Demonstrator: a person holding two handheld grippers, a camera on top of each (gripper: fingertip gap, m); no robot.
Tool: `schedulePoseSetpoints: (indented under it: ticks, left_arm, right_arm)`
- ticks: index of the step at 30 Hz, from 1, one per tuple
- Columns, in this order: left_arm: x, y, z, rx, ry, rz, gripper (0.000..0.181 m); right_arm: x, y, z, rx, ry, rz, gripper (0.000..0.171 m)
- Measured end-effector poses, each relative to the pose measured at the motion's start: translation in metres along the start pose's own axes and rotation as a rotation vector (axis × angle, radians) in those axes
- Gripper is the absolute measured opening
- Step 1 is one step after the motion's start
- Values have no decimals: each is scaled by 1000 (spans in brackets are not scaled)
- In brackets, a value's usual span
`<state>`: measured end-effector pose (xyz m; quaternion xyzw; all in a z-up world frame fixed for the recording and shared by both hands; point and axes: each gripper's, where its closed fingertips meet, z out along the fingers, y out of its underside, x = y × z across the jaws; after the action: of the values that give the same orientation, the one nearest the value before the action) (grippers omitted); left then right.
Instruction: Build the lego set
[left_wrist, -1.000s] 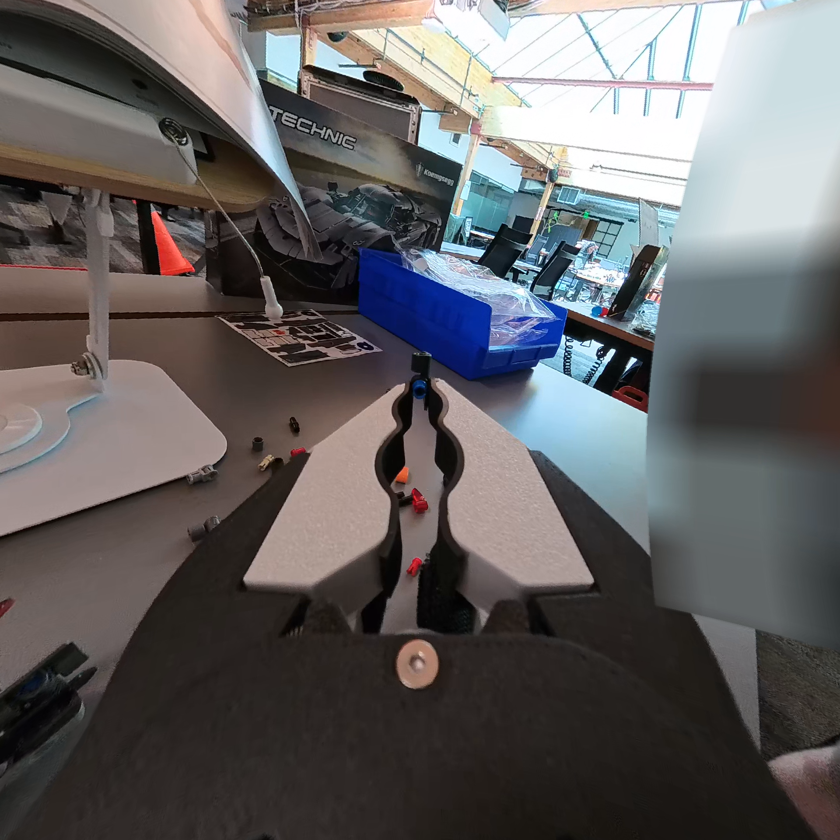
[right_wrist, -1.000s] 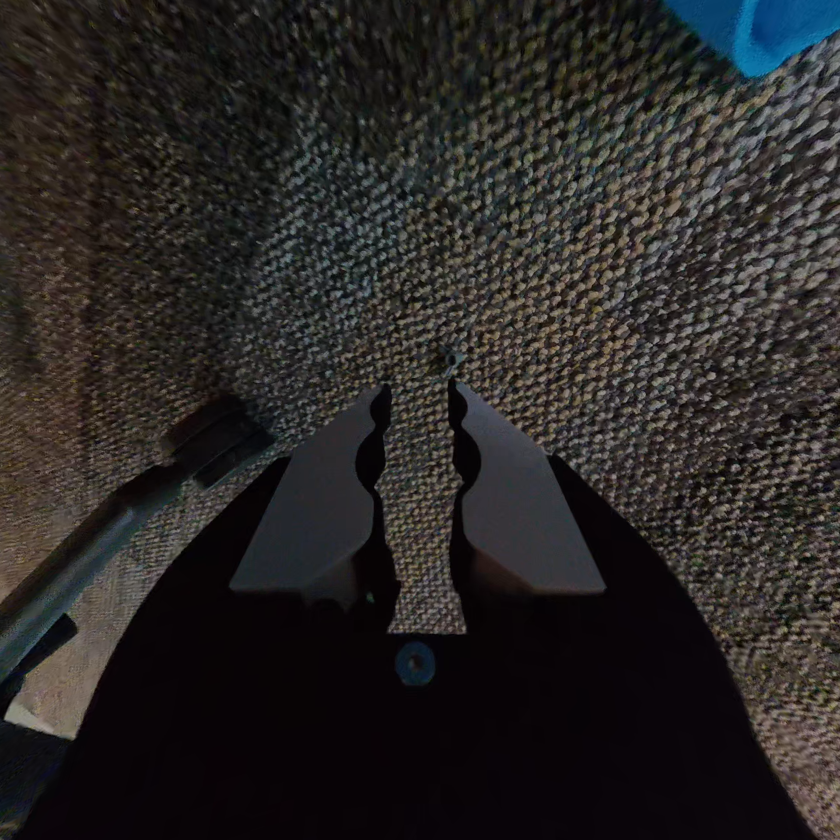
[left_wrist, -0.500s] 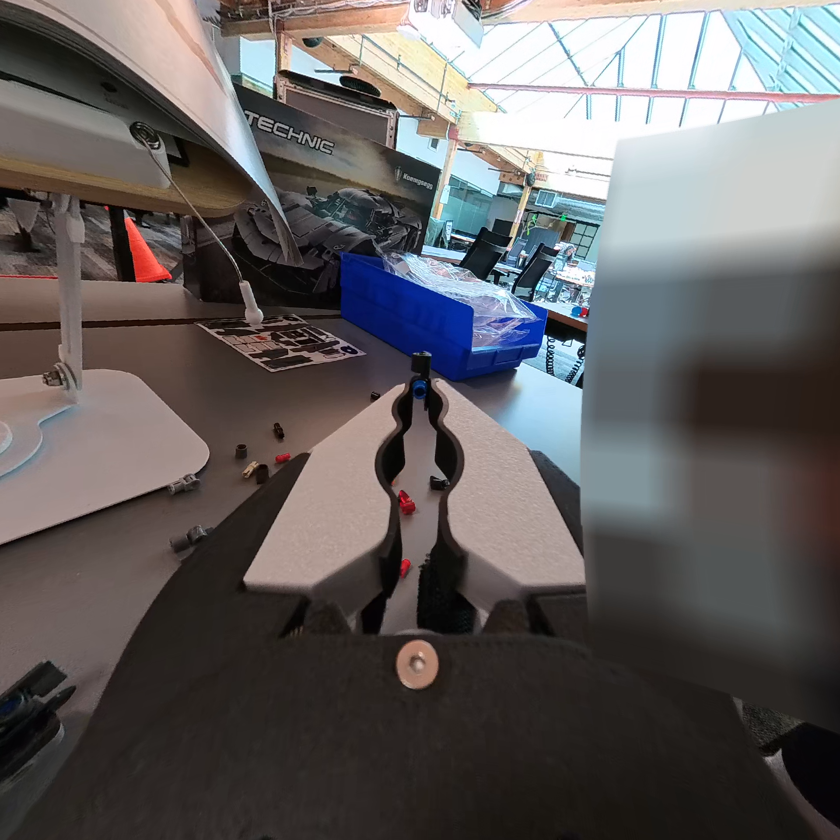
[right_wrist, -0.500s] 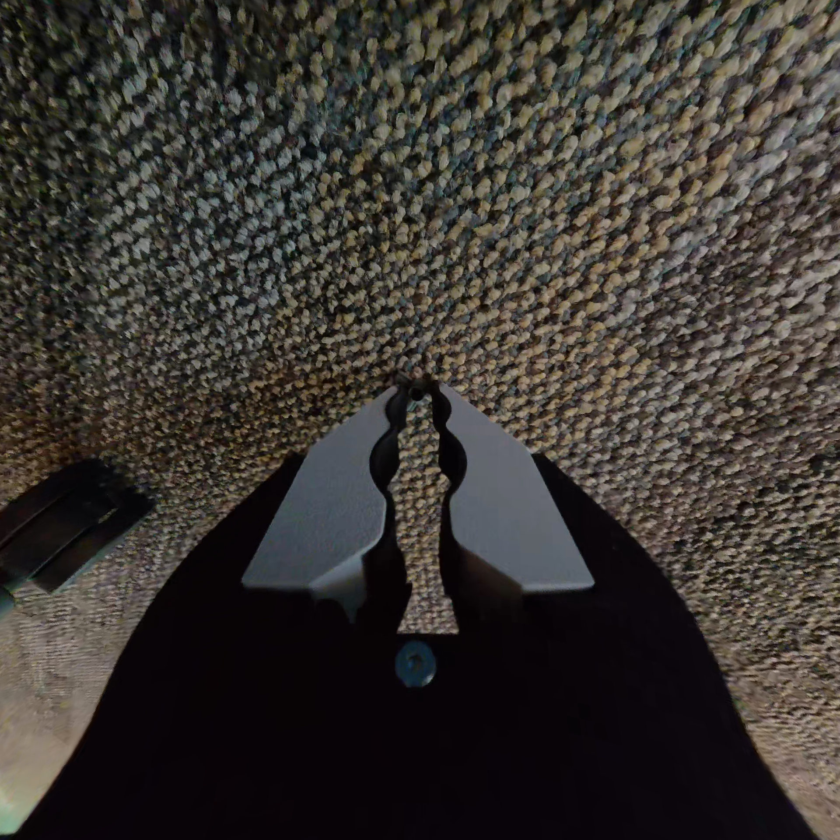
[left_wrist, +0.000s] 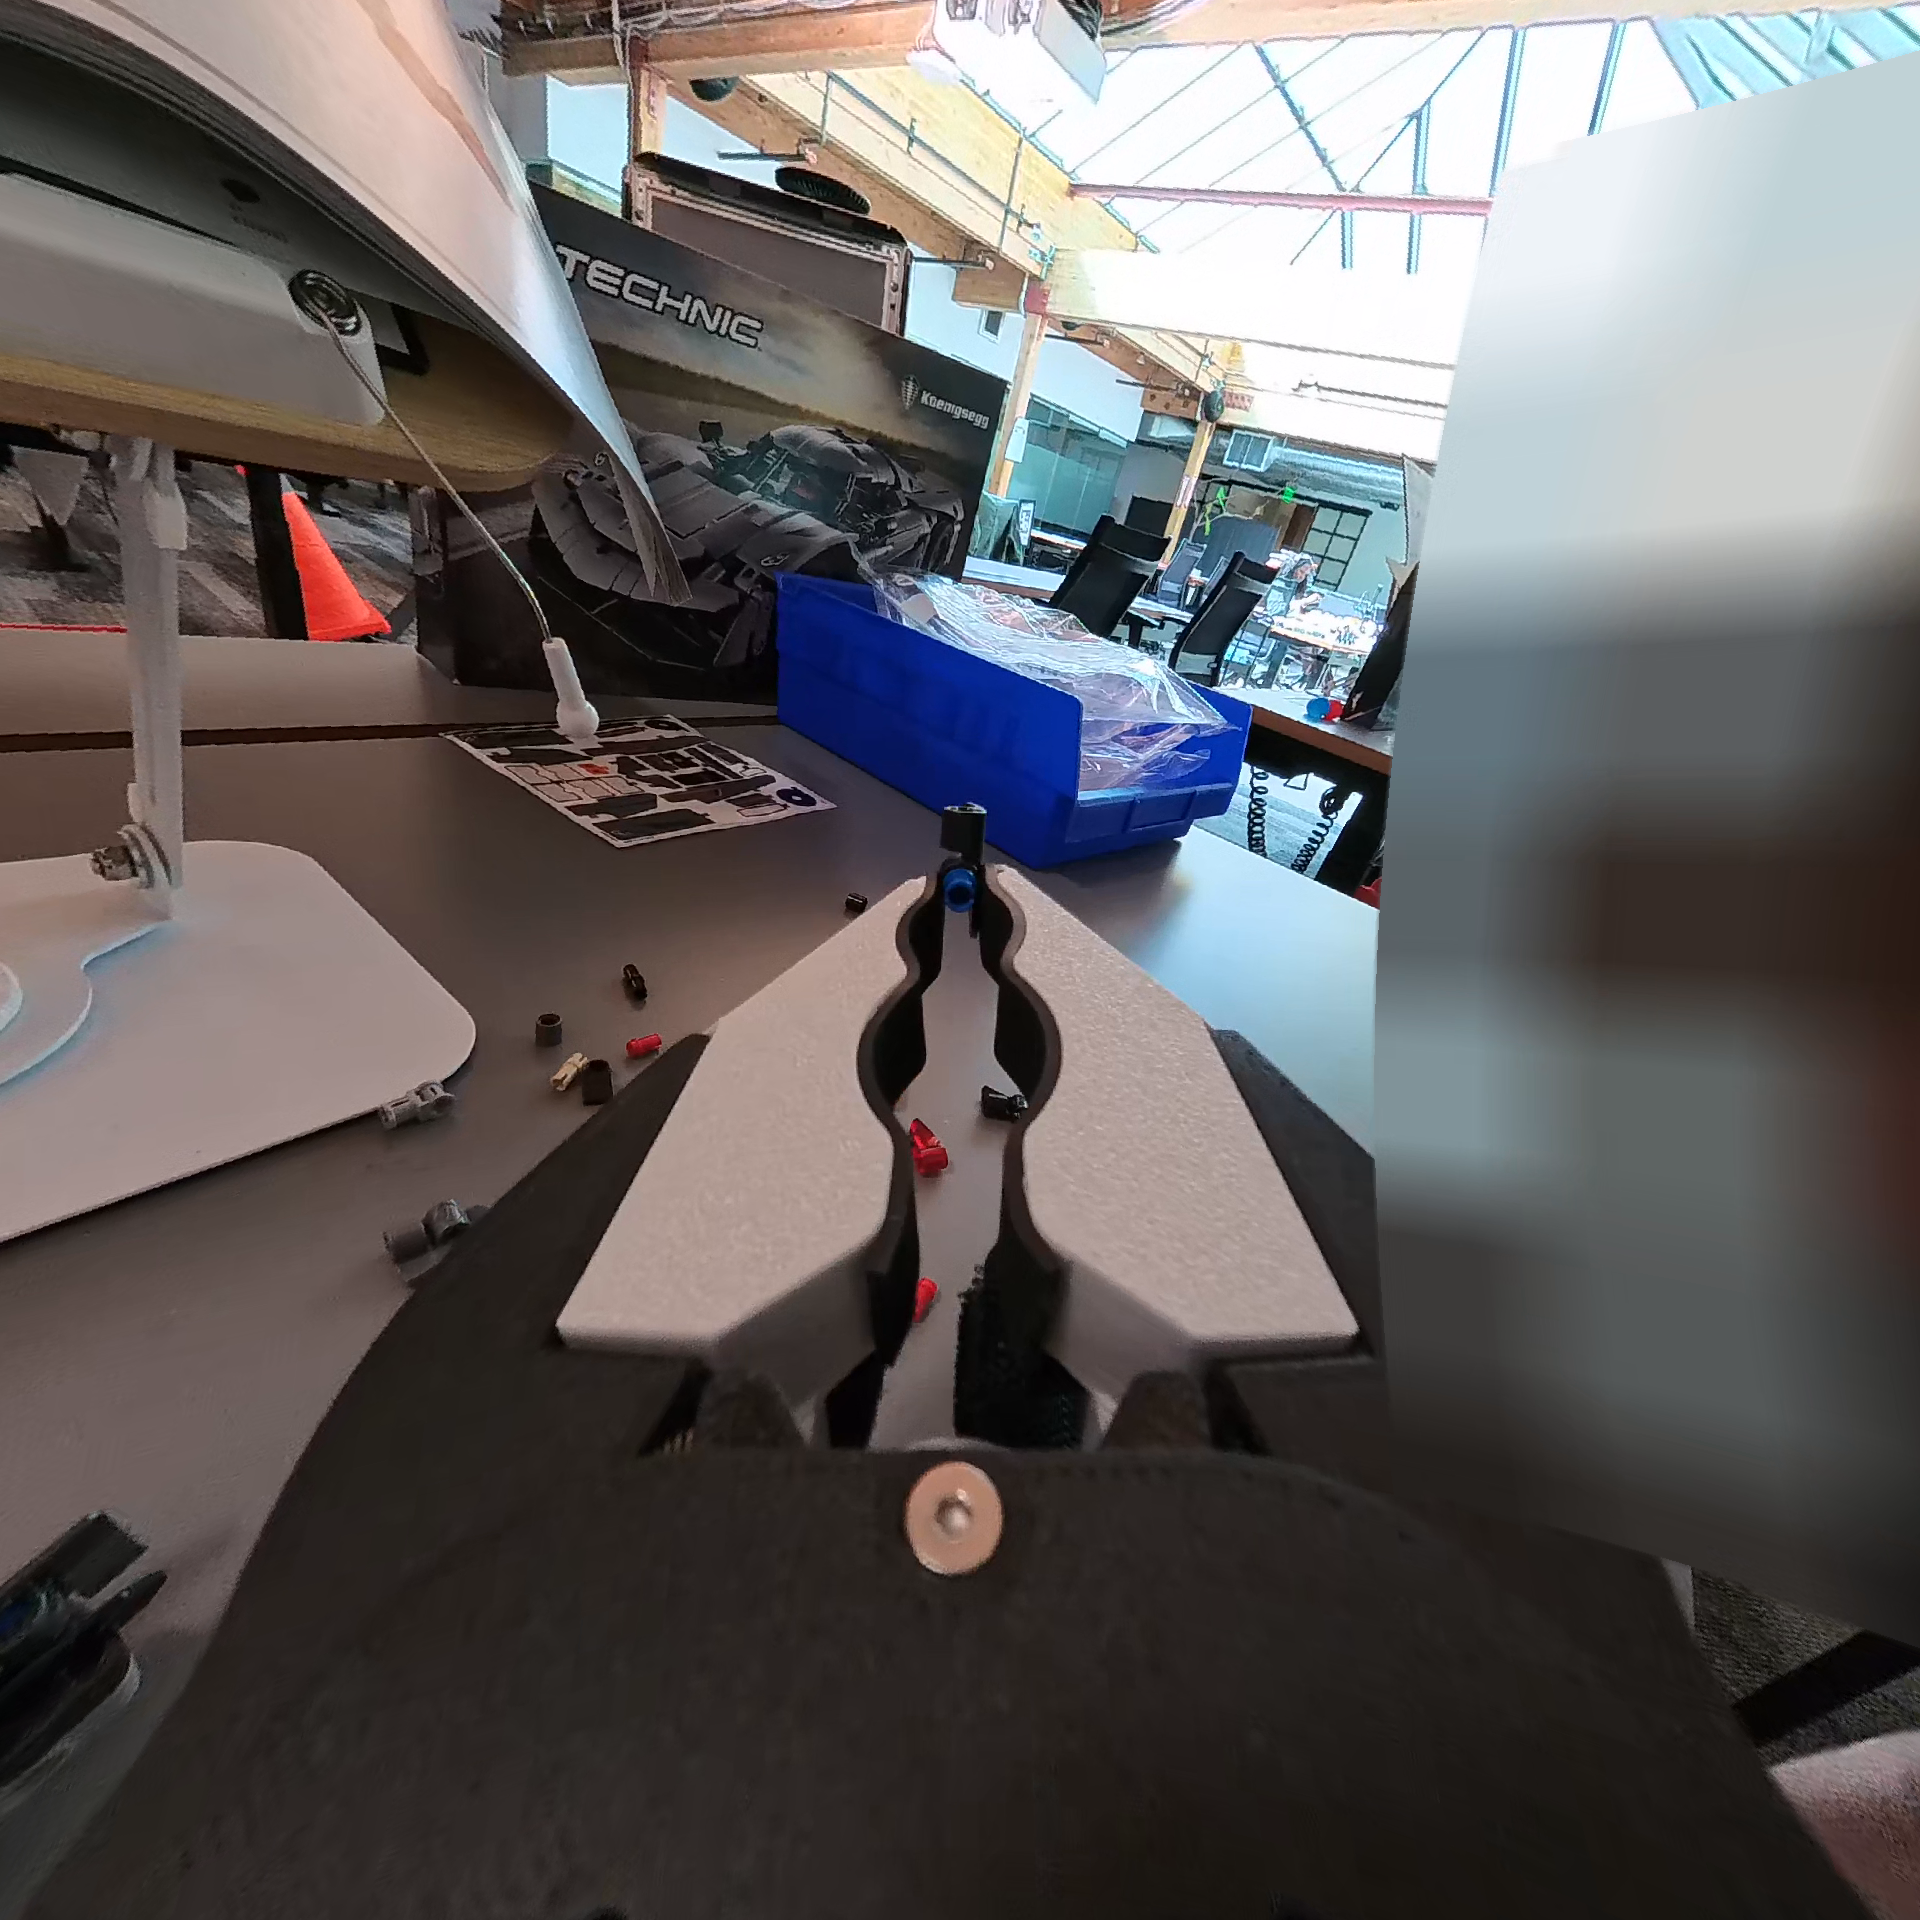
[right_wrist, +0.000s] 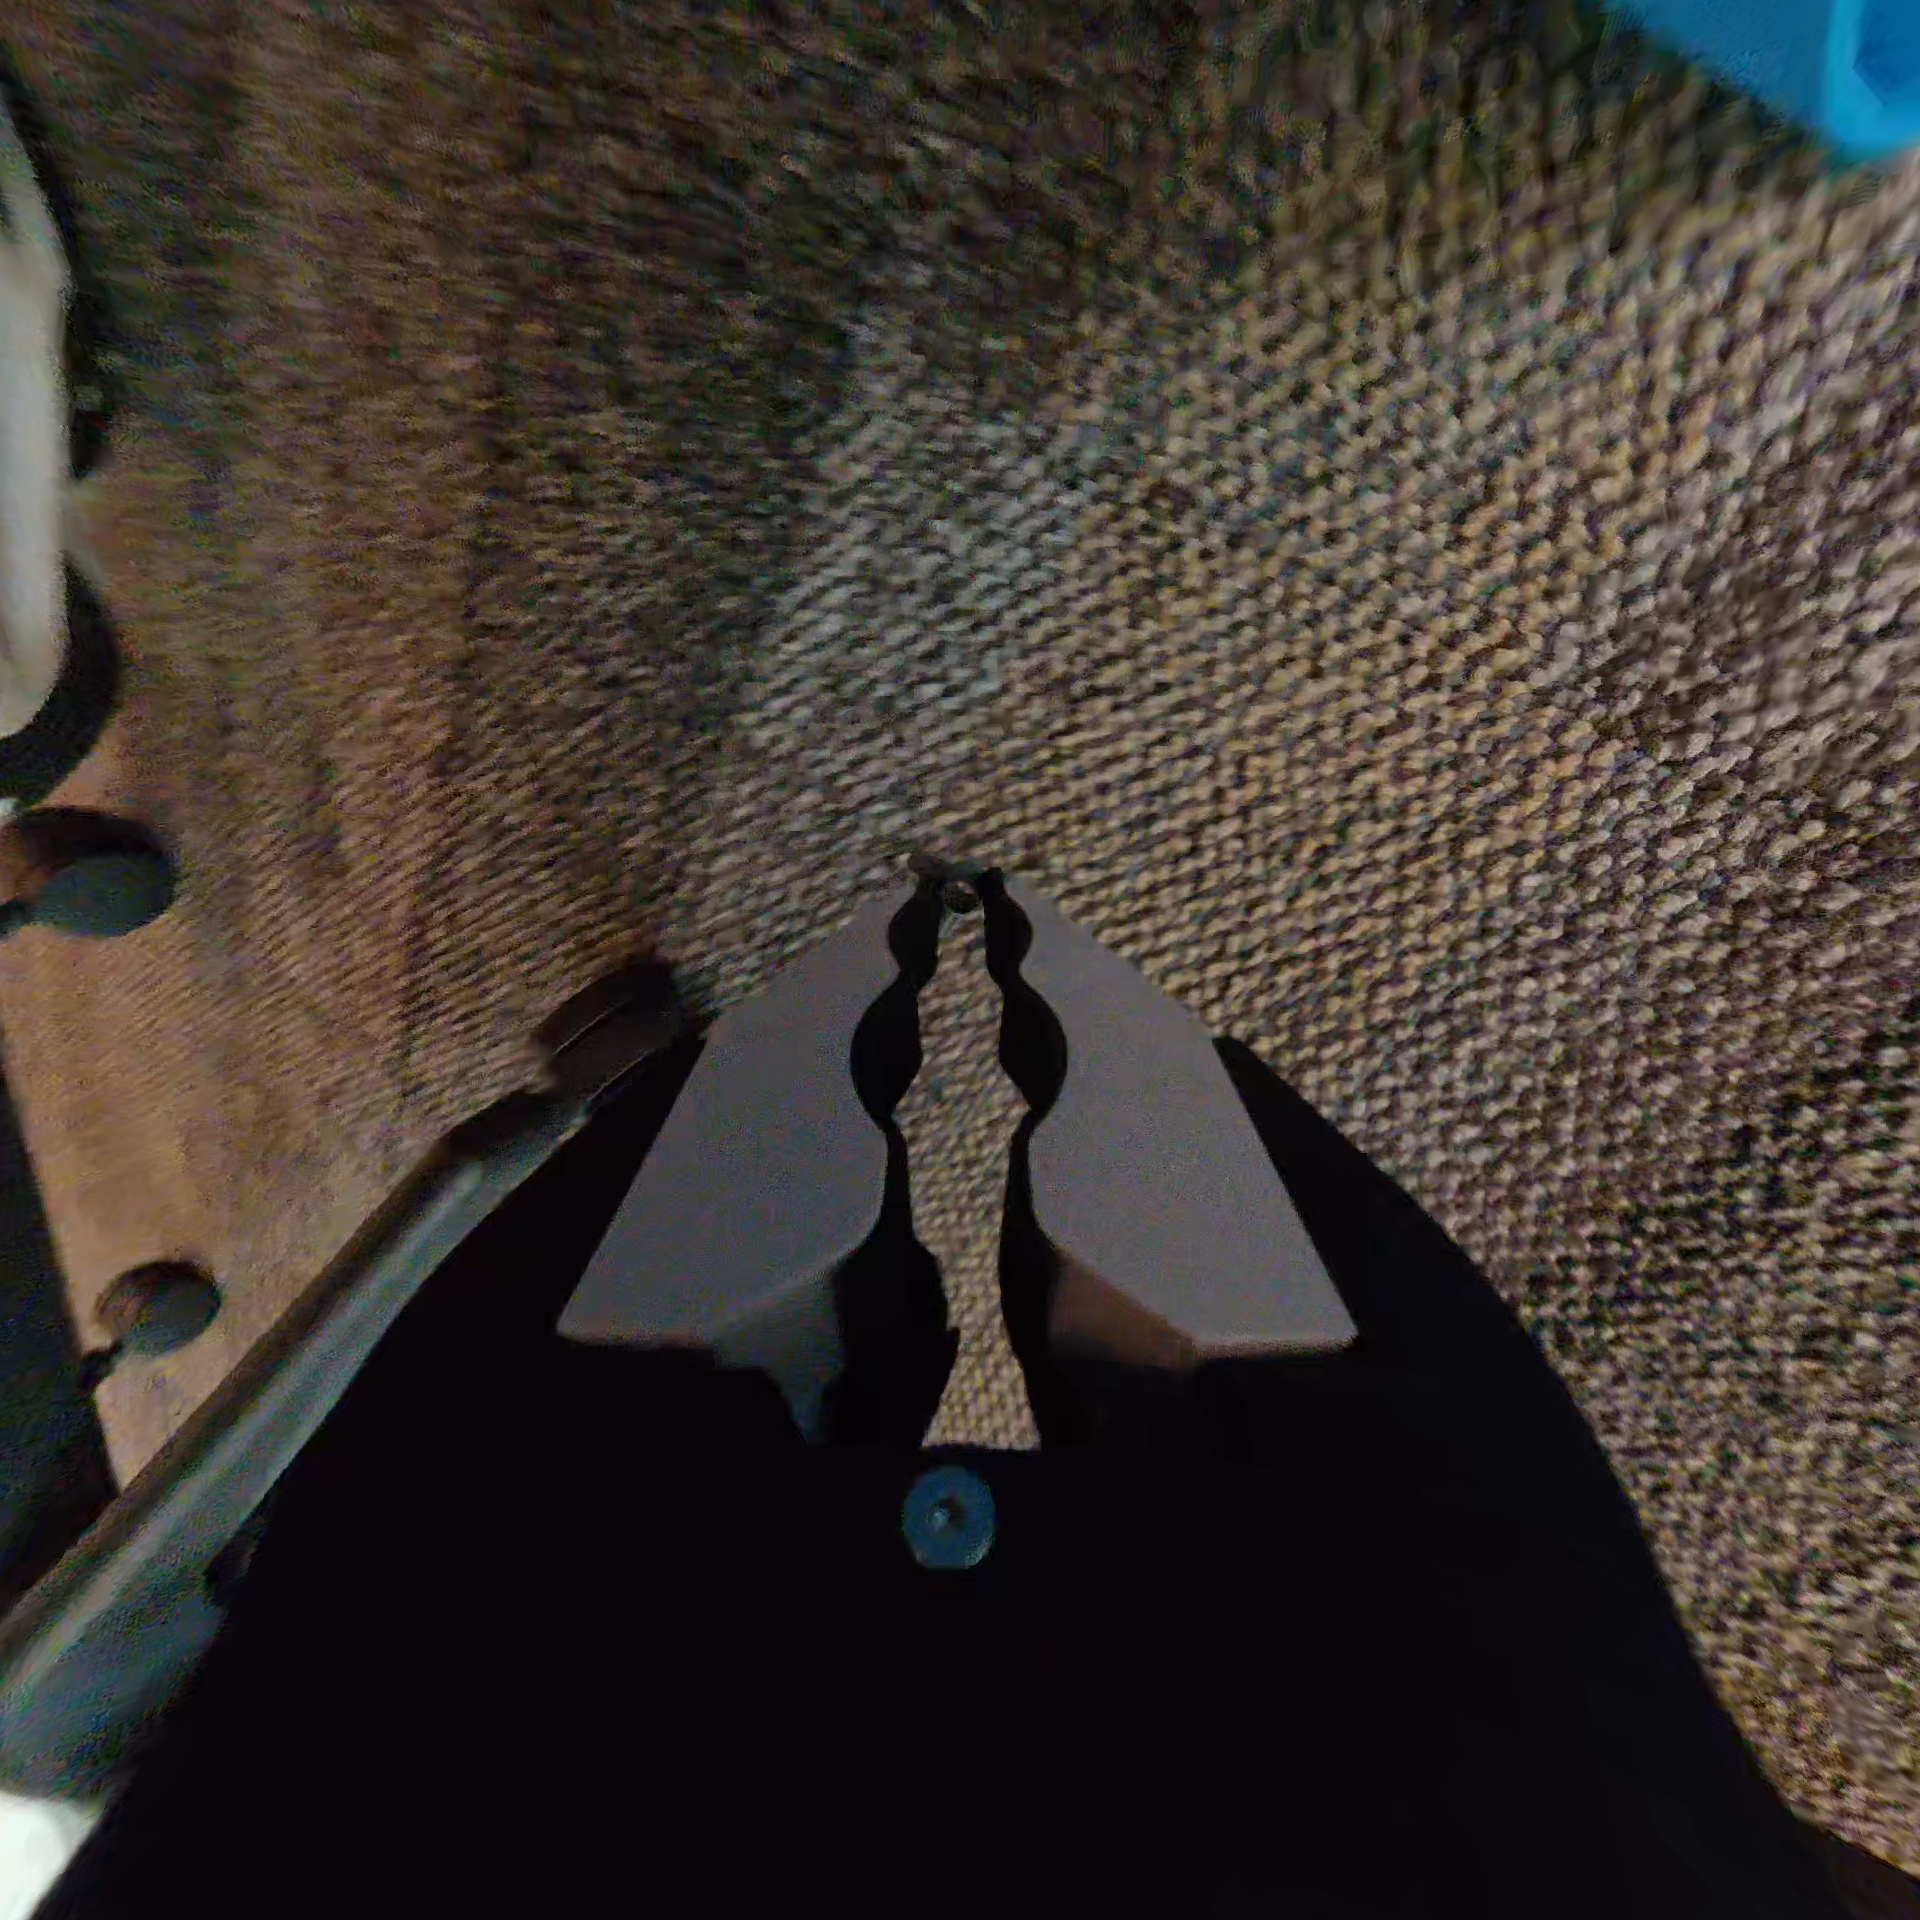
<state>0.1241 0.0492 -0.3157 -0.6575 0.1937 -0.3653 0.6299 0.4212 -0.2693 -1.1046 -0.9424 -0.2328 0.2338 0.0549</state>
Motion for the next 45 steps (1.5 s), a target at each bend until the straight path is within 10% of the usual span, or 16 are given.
schedulePoseSetpoints:
  ticks: [6,14,21,29,37,45]
  left_arm:
    - [-1,0,0,0,-9,3,4]
    - [-1,-1,1,10,-34,10,4]
    - [-3,-2,-3,30,-86,4,4]
    - [2,-3,-13,-4,3,16,4]
    - [0,-29,-70,-39,27,136,4]
    - [10,-56,-129,-45,-77,206,4]
  right_arm:
    - [-100,-39,-146,137,-104,-298,6]
    - [-305,-173,-440,564,-267,-746,6]
    - [-437,-318,-569,886,-445,-887,6]
    - [-482,-421,-597,1000,-486,-936,6]
    - [-425,-478,-572,991,-213,-938,6]
    - [-399,-489,-516,690,15,-979,6]
